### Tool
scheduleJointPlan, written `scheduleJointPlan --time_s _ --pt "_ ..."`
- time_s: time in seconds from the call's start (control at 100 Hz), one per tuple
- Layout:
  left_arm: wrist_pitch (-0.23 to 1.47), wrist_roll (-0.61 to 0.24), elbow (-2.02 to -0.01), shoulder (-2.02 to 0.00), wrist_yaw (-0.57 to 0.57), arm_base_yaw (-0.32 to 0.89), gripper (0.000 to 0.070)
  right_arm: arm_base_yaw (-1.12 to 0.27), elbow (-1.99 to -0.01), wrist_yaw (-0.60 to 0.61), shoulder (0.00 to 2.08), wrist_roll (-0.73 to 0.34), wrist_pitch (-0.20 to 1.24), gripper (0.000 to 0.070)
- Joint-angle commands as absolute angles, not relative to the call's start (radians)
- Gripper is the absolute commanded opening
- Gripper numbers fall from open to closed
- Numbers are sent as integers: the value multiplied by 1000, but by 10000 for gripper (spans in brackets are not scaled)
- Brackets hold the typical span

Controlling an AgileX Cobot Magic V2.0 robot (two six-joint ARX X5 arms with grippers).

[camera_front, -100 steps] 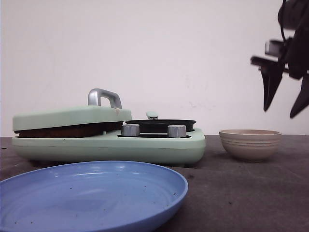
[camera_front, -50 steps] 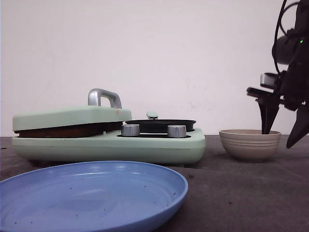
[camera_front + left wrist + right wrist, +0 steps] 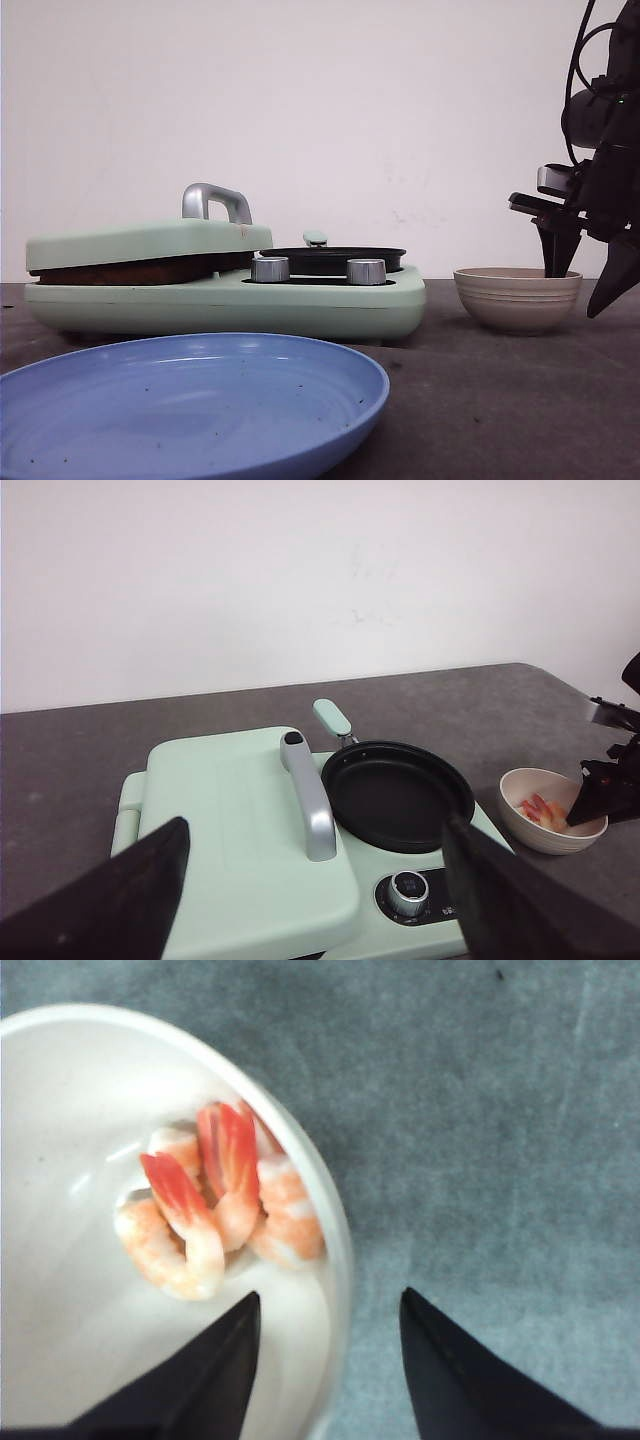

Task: Make breakfast with bread and shrimp
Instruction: 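Lower the right gripper into the cream bowl toward the shrimp, then grip the cream bowl rim with the right gripper and lift it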

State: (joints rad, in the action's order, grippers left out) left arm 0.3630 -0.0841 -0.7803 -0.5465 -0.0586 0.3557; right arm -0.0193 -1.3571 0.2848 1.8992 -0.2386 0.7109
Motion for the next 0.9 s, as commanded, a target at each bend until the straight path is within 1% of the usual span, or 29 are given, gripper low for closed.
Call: scheduleJointPlan --time_s 0.0,0.05,0.13,0.17,0.22,0.63,0.89 --pt "351 -67 -784 -551 -59 358 432 -24 -1376 286 1935 -228 706 219" --pt "351 -67 -784 -551 -59 358 432 -24 -1376 284 1938 -228 710 179" --pt "351 -67 -784 -551 -59 358 432 -27 -1376 283 1943 -230 710 143" --pt "351 -67 -784 -551 -59 358 432 -30 -1376 281 1943 -230 709 90" --pt "351 -67 -784 -551 -59 358 432 -31 -1376 280 1943 -230 705 0" --pt "352 -67 -784 -551 -59 358 432 -31 -1377 298 1938 -227 699 0" --pt "352 -67 -784 -553 -59 358 432 -30 -1390 318 1850 -223 672 0"
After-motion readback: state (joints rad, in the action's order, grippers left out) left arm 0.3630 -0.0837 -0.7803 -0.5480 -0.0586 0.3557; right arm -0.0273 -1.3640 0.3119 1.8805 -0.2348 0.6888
